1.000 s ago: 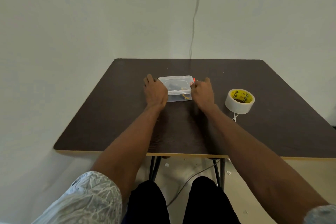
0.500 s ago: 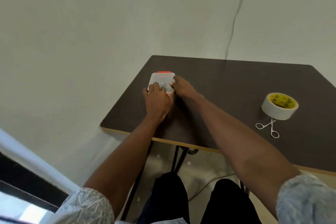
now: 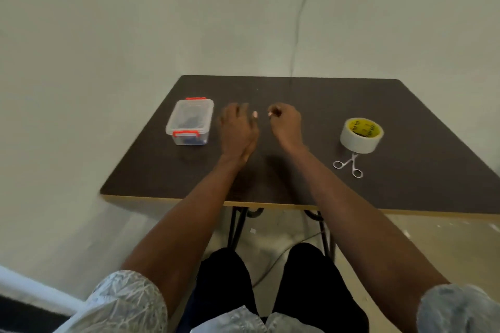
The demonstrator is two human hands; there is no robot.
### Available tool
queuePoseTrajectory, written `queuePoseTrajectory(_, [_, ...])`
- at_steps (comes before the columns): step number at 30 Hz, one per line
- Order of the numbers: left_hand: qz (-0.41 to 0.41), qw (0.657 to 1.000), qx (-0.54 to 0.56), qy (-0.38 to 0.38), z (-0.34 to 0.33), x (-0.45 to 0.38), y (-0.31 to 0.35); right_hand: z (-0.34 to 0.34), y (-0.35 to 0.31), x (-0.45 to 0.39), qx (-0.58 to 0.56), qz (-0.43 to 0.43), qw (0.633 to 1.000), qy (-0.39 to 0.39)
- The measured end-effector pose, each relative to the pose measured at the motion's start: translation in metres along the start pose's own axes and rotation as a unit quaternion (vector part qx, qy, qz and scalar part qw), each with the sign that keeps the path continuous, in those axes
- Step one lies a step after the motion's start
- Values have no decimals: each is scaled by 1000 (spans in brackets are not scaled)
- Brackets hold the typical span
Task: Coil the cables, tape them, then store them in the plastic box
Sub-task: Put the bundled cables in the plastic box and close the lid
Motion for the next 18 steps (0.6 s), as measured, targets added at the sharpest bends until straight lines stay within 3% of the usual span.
queuePoseTrajectory(3, [5, 989, 105, -104, -48, 15, 72, 82, 31, 2, 57, -11, 995, 82])
queuePoseTrajectory(7, [17, 958, 168, -234, -100, 43, 141, 193, 78, 5, 125, -37, 979, 158])
queuePoseTrajectory(10, [-10, 929, 180, -324, -119, 51, 174, 229, 110, 7, 205, -68, 971, 103])
queuePoseTrajectory(13, [-62, 910, 146, -384, -134, 55, 196, 222, 140, 9, 224, -119, 967, -19])
queuePoseTrajectory(15, [-81, 914, 129, -375, -131, 53, 199, 209, 145, 6, 215, -109, 969, -50])
queuePoseTrajectory(18, [-42, 931, 152, -330, -116, 44, 180, 193, 138, -5, 228, -75, 970, -45])
Point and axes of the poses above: each hand's wrist, its own x-axis away from the middle knuckle, its own z-axis out of the back of the hand, y = z × x, the point moved 10 cm from there along -x, towards the middle knuckle, and after that the axes turned 5 degrees about y, right-handed, at the moved point
